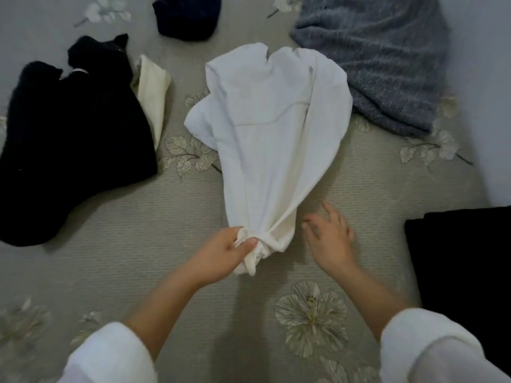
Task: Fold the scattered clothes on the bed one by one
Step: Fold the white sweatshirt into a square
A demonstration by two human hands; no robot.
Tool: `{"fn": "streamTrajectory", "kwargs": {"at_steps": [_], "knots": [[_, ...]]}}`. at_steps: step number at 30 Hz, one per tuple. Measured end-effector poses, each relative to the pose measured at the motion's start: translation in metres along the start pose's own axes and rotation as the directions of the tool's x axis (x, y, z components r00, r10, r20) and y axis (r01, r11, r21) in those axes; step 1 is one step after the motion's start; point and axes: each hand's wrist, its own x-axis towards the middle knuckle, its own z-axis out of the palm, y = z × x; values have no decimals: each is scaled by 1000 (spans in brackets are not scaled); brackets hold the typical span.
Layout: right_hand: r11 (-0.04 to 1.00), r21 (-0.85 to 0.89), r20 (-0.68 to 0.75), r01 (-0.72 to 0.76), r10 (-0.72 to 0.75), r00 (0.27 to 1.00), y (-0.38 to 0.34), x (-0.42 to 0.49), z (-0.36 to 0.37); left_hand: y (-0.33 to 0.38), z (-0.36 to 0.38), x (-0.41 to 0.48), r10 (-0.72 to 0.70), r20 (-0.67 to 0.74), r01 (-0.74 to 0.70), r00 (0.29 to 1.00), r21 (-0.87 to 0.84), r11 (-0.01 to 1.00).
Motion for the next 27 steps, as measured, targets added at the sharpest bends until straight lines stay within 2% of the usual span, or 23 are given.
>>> {"fn": "streamTrajectory", "kwargs": {"at_steps": [2,5,7,9,11,14,16,19,23,27], "knots": [[1000,21,21,-9,9,1000,0,-10,-7,-4,-13,-27,-44,21,46,999,-88,995],[995,-49,176,85,-75,982,-9,-38,-16,11,-28,-63,-114,54,126,992,-358,925],[992,-15,215,122,-116,970,-29,-63,-19,30,-37,-81,-90,121,136,989,-455,880],[991,24,166,130,-132,977,-52,-80,-20,52,-47,-98,-11,195,109,981,-498,860],[985,118,52,122,-129,990,-77,-90,-33,74,-63,-115,65,217,71,974,-565,822],[910,330,-80,250,-237,968,-109,-97,-75,102,-105,-141,126,122,-4,985,-704,710],[879,425,-58,216,-212,976,-138,-113,-124,122,-140,-165,167,16,-95,986,-771,630],[843,495,-96,212,-189,977,-181,-132,-196,152,-190,-194,200,-144,-238,969,-758,607],[725,624,-211,293,-205,956,-229,-161,-266,190,-229,-220,332,-266,-417,905,-708,570],[582,731,-296,356,-200,934,-258,-190,-305,197,-227,-238,544,-241,-538,803,-686,490]]}}
